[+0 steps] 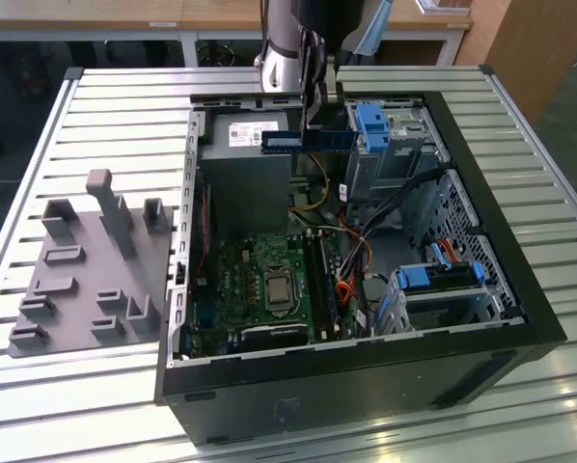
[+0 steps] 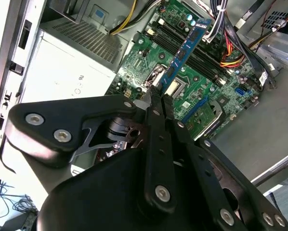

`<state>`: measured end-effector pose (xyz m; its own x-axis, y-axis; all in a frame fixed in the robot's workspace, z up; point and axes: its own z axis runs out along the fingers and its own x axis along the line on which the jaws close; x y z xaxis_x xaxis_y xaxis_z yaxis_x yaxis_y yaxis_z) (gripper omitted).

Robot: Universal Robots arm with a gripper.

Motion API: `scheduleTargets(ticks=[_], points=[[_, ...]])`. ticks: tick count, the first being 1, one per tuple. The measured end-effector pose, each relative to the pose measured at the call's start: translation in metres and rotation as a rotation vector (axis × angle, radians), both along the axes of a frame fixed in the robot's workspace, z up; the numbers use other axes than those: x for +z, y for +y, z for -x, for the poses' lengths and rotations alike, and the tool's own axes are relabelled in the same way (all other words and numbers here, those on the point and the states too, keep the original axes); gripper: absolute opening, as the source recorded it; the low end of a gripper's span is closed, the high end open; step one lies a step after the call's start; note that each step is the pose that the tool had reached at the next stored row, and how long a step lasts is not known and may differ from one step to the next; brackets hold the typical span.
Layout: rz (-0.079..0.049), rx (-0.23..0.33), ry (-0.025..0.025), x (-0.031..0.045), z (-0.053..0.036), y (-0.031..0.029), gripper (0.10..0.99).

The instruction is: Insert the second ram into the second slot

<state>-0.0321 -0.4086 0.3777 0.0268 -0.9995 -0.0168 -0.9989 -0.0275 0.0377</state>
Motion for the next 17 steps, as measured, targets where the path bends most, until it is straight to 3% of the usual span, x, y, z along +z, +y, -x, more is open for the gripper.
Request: scheduleTargets(ticks=[17], points=[[0.000, 0.000, 0.0000, -0.0001, 0.0000, -0.0087, 0.137]])
